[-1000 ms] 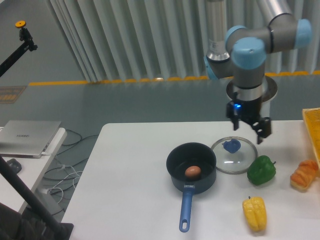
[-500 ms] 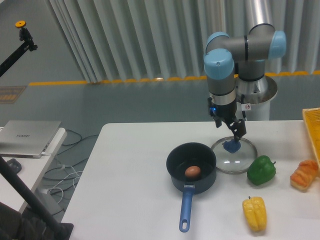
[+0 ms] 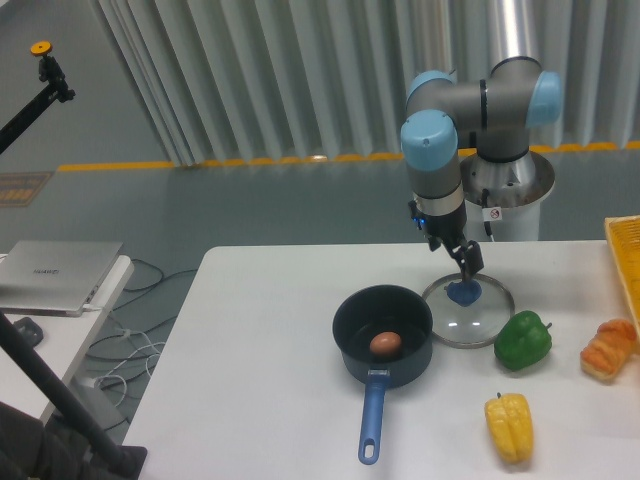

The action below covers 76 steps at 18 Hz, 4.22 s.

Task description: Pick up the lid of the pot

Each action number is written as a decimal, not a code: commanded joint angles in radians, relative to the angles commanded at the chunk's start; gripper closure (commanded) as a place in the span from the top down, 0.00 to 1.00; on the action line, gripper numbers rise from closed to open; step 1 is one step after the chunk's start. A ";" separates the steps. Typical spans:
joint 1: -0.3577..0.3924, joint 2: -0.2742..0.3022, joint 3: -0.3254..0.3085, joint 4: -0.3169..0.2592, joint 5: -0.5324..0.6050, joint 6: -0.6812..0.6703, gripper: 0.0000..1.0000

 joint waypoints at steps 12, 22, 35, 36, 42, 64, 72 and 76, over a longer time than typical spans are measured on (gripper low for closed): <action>0.012 -0.029 0.000 0.061 0.003 0.018 0.96; 0.021 -0.071 0.002 0.098 0.035 0.018 0.96; 0.015 -0.089 -0.005 0.101 0.038 0.014 0.96; 0.015 -0.095 -0.005 0.101 0.038 0.014 0.96; 0.012 -0.098 -0.011 0.101 0.040 0.011 0.96; 0.011 -0.117 -0.005 0.103 0.061 -0.005 0.45; 0.009 -0.100 0.003 0.101 0.060 -0.014 0.38; 0.009 -0.080 0.003 0.100 0.057 -0.012 0.38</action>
